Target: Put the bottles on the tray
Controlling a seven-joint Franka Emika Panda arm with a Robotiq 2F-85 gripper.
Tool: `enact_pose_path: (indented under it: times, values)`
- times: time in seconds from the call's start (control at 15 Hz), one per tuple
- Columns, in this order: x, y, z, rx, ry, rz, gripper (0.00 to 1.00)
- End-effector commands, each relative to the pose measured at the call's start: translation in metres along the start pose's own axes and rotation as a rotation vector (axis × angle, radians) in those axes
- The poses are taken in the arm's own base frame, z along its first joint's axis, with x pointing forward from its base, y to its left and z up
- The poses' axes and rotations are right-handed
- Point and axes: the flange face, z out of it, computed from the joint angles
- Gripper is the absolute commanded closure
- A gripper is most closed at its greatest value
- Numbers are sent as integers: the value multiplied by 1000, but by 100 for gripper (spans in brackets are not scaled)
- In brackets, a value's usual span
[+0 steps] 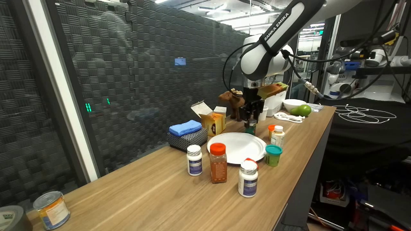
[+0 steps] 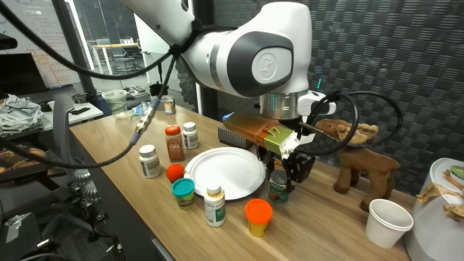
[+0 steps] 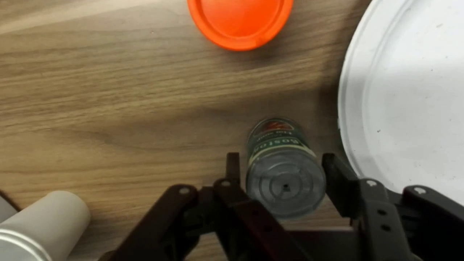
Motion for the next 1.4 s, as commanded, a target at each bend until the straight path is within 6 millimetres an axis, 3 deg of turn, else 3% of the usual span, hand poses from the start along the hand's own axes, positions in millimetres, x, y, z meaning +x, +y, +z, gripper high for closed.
enact_pose_path:
  times: [0.0,0.13,0.33,0.47,0.67,0.87,1.07,1.33]
  values:
    - [-2,6,-18,-20,53,29,70]
    - [-8,9,-33,-40,65,55,81]
    - [-20,5,-68,-74,79,81,82]
    - [-28,-15,-92,-72,82,39,82]
    - [-39,-66,-111,-45,73,-69,82]
    - [-49,-122,-106,-16,40,-174,82]
    - [-54,-168,-87,-14,41,-229,82]
    - [-53,-200,-66,-16,75,-258,82]
